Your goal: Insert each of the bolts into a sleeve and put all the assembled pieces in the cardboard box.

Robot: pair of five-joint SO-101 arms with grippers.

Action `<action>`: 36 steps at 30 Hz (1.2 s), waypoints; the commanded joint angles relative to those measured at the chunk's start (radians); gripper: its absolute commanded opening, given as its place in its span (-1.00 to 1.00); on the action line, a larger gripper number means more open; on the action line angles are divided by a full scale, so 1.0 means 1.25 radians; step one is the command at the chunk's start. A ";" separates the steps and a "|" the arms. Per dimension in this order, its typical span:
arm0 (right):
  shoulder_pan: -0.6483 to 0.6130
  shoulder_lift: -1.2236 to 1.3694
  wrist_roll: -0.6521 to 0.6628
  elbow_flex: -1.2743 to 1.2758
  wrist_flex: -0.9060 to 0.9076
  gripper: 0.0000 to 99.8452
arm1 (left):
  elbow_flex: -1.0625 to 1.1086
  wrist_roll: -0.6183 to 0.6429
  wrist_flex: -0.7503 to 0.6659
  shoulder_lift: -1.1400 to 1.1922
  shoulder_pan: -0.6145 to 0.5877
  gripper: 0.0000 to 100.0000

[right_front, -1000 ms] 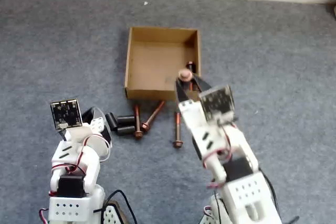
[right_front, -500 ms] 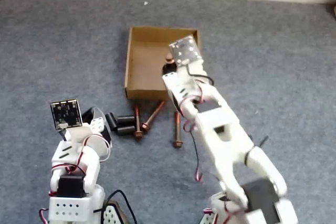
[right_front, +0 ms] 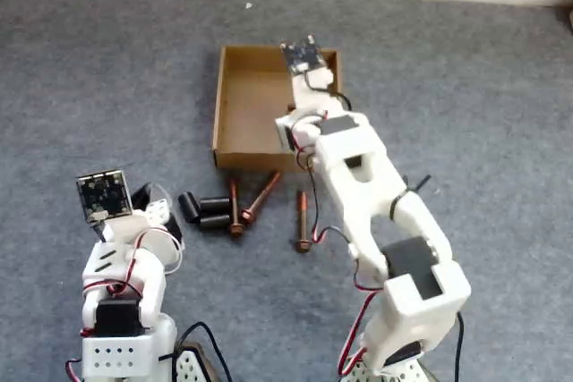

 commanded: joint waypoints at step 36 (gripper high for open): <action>-0.395 0.068 0.190 -0.160 0.339 -0.70 | -0.031 -0.009 -0.070 -0.009 -0.299 -0.99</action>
